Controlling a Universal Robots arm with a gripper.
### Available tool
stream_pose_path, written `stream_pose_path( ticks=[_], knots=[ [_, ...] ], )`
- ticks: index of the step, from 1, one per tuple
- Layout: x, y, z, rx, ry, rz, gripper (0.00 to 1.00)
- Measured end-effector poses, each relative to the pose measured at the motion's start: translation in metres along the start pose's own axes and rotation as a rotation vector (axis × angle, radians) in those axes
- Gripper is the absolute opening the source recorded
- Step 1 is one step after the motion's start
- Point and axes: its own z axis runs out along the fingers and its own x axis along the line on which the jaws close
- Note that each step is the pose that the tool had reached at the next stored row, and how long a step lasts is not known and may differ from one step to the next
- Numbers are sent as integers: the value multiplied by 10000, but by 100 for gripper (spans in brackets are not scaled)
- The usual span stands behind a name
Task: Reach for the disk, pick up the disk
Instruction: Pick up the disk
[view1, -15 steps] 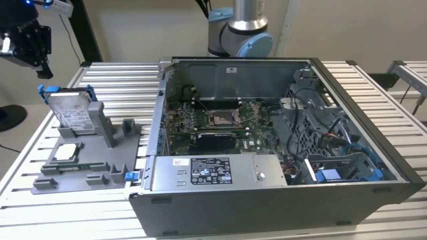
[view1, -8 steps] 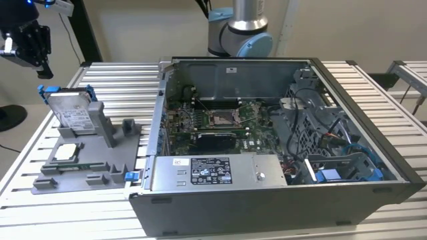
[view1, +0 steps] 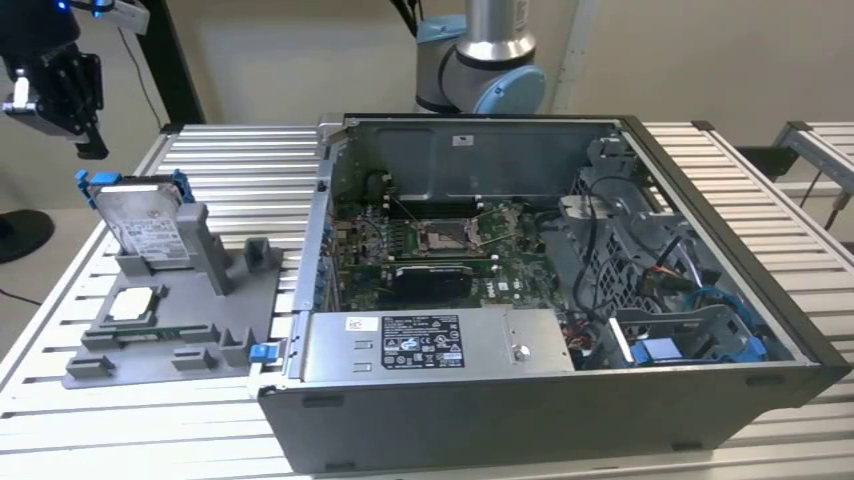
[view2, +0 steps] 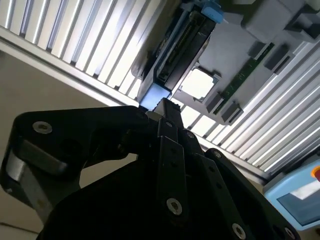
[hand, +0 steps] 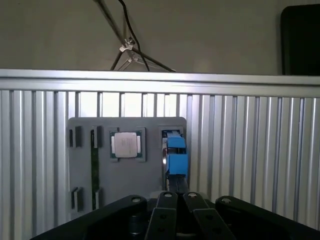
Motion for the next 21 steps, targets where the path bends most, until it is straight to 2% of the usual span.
stream_pose_path(
  ticks=[5,6,17,21],
  knots=[
    [0,0,2,1,-1,0,0],
    [0,0,2,1,-1,0,100],
    [0,-1,6,2,-1,0,100],
    [0,-2,51,2,-1,-8,100]
  ],
)
